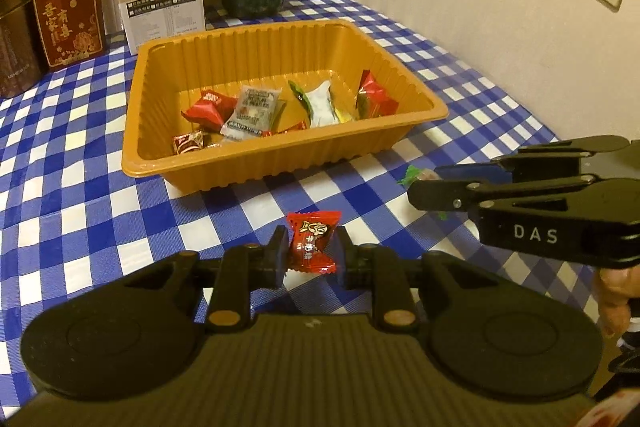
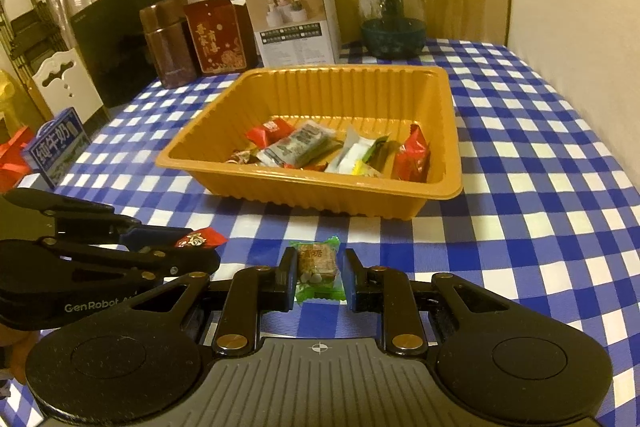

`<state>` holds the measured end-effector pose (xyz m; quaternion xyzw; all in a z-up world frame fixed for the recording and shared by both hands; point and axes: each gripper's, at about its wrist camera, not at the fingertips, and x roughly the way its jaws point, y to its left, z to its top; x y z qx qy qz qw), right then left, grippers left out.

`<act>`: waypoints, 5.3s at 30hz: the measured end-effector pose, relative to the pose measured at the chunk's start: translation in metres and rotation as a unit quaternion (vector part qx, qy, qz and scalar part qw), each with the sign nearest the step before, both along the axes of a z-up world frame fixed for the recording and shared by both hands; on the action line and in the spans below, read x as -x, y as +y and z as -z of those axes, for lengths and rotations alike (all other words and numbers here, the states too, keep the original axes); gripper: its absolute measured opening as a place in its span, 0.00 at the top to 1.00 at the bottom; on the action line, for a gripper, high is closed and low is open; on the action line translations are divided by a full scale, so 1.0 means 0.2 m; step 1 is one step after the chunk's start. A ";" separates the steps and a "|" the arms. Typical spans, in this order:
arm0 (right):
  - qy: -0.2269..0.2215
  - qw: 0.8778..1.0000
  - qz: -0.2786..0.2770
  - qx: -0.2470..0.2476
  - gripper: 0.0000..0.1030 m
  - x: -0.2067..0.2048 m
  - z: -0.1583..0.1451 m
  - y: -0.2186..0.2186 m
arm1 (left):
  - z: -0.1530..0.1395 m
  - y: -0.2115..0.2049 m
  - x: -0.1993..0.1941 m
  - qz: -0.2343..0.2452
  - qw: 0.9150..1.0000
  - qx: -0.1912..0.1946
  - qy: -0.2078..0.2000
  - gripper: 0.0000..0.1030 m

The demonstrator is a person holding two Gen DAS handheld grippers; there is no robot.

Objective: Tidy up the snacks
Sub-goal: 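Carry both candies over the orange tray and lower them inside, then open both tools to release the candies into the tray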

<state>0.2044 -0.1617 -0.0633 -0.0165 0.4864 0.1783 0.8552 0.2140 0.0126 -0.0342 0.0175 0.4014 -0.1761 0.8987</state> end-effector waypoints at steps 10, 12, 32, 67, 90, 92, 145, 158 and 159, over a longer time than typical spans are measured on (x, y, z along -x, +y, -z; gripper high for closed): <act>-0.009 1.000 0.000 -0.005 0.77 0.02 -0.08 0.02 | -0.08 0.04 0.04 -0.014 1.000 0.014 -0.013 0.80; -0.016 1.000 -0.002 -0.006 0.77 0.03 -0.10 0.03 | -0.10 0.05 0.05 -0.019 0.999 0.018 -0.018 0.80; -0.066 0.997 0.035 -0.034 0.77 -0.05 -0.26 -0.03 | -0.28 0.11 0.03 -0.065 0.994 0.058 -0.061 0.80; -0.067 0.994 0.081 -0.025 0.77 -0.49 -0.14 -0.04 | -0.27 0.14 -0.39 -0.110 0.990 0.048 -0.070 0.80; -0.037 0.996 0.082 -0.025 0.77 -0.65 0.02 0.05 | -0.14 0.17 -0.58 -0.121 0.992 0.018 -0.032 0.80; -0.031 0.996 0.082 -0.024 0.77 -0.65 0.04 0.04 | -0.13 0.17 -0.58 -0.123 0.992 0.022 -0.028 0.80; -0.030 0.994 0.091 -0.052 0.77 -0.65 0.02 0.03 | -0.11 0.16 -0.58 -0.108 0.994 0.004 -0.027 0.53; -0.029 0.990 0.114 -0.079 0.33 -0.66 0.02 0.00 | -0.09 0.16 -0.58 -0.108 0.994 0.001 -0.025 0.51; -0.030 0.990 0.115 -0.077 0.33 -0.66 0.02 0.00 | -0.09 0.16 -0.58 -0.108 0.994 0.001 -0.025 0.51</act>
